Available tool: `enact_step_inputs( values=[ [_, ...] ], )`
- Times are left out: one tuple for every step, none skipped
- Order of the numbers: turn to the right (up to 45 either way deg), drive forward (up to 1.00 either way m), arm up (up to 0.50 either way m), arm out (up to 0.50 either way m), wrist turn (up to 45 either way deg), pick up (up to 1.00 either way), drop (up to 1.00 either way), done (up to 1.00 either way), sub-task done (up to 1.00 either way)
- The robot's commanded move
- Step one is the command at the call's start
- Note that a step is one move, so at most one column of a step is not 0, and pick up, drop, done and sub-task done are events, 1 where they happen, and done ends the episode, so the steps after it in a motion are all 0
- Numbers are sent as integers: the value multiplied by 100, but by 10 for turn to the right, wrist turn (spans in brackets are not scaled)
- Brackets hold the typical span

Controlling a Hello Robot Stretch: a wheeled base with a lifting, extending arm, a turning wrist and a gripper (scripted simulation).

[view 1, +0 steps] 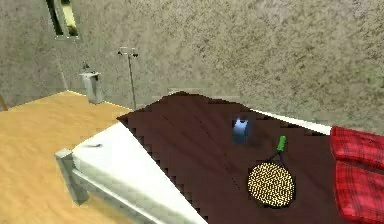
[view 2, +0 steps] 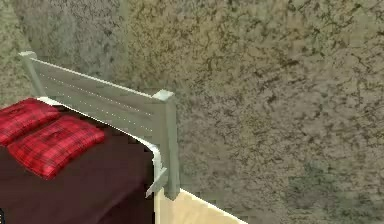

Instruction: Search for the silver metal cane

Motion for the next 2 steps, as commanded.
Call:
enact_step_inputs(
  values=[
    [-450,0,0,0,0,0,0,0,0],
    [-30,0,0,0,0,0,0,0,0]
  ],
)
